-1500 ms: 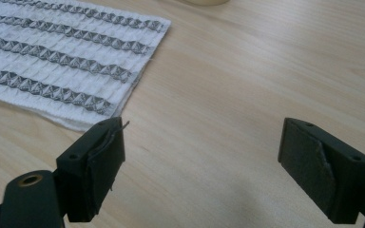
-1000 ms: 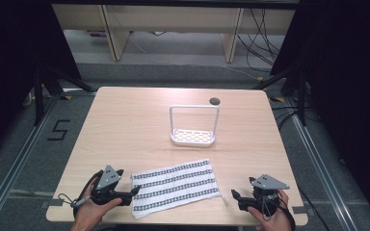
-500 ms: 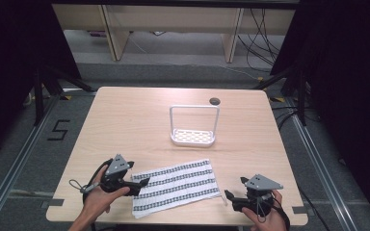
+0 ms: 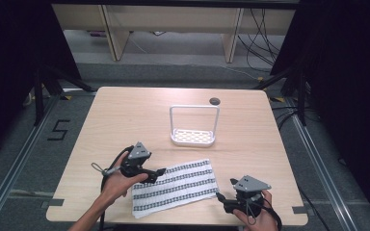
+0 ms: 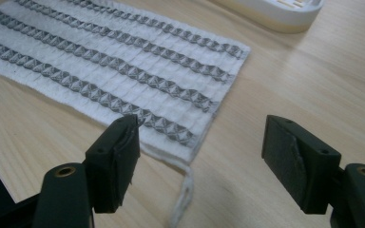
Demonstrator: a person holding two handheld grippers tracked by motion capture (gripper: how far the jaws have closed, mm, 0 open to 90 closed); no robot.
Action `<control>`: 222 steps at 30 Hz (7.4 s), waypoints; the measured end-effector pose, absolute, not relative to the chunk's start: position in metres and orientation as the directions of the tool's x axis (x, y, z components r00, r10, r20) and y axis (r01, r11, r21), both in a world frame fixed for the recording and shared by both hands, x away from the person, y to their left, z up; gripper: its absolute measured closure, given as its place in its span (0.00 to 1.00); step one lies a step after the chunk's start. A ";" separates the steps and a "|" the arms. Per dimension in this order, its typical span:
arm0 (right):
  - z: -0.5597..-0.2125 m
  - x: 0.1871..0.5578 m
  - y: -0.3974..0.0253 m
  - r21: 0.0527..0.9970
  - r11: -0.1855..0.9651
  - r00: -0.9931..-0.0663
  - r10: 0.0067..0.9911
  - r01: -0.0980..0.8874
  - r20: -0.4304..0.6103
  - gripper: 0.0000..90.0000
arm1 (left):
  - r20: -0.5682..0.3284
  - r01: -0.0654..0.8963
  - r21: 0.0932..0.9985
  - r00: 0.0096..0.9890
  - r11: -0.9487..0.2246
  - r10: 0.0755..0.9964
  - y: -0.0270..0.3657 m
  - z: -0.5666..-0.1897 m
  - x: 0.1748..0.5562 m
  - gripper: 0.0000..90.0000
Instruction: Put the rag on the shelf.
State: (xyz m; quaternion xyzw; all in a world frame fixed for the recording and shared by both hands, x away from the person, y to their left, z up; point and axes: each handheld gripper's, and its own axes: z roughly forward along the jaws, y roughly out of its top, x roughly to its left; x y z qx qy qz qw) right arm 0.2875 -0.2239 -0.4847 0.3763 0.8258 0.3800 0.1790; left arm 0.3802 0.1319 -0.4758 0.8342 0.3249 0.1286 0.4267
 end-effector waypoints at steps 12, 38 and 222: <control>-0.491 0.292 -0.213 0.732 0.459 -0.648 0.761 0.503 -0.031 0.43 | -0.047 0.402 0.754 0.821 -0.519 0.569 0.073 -0.477 0.406 0.20; -0.501 0.298 -0.201 0.670 0.507 -0.653 0.756 0.543 -0.043 0.52 | -0.062 0.382 0.662 0.886 -0.645 0.460 -0.007 -0.485 0.447 0.35; -0.329 0.553 -0.175 0.916 0.114 -0.456 0.887 0.385 0.081 0.96 | -0.278 0.465 0.885 0.563 -0.021 0.778 0.068 -0.321 0.579 0.89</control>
